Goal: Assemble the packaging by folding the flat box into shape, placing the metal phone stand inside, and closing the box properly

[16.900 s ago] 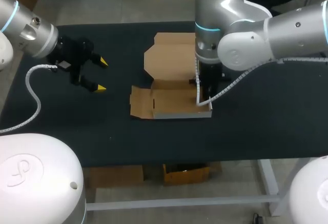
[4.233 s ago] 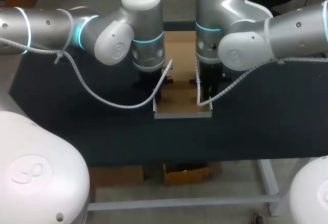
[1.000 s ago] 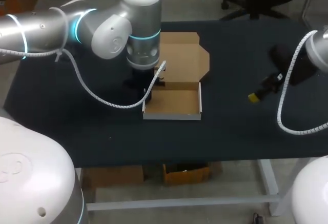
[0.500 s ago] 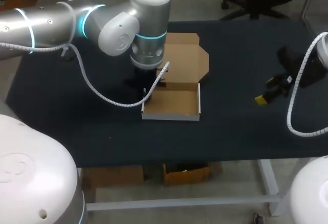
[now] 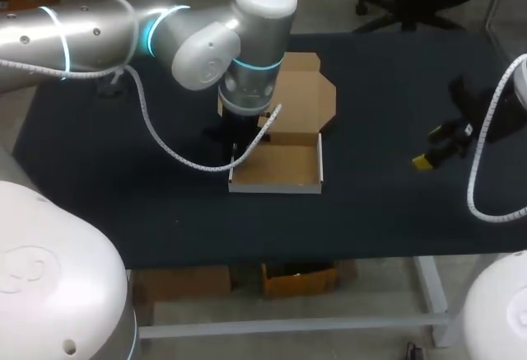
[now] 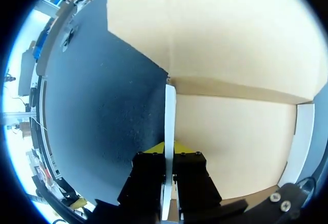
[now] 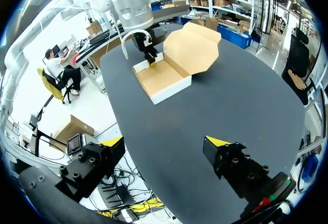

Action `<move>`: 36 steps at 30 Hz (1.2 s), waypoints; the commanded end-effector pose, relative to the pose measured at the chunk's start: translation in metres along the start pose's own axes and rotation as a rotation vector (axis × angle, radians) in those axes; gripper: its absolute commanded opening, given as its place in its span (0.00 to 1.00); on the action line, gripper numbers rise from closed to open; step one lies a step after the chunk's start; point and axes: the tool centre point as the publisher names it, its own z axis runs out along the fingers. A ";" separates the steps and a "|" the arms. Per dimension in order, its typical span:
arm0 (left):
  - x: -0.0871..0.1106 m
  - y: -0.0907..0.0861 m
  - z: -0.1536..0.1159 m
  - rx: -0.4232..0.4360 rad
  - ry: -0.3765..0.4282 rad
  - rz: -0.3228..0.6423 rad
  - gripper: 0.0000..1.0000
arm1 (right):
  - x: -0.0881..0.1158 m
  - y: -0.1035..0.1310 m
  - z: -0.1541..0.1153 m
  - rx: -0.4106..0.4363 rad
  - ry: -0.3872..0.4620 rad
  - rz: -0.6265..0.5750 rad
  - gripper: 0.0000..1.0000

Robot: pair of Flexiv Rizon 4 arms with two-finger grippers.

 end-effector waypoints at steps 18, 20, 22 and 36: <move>-0.006 0.000 0.004 -0.009 0.120 -0.002 0.09 | -0.001 -0.002 0.002 0.006 0.012 0.013 1.00; -0.006 0.001 0.003 -0.006 0.131 -0.001 0.20 | -0.002 -0.001 0.003 0.008 0.012 0.015 1.00; -0.006 0.002 0.002 -0.005 0.147 0.001 0.30 | -0.002 -0.001 0.003 0.009 0.012 0.016 1.00; -0.007 0.006 -0.006 0.008 0.252 0.001 0.45 | -0.004 -0.001 0.007 0.024 0.016 0.028 1.00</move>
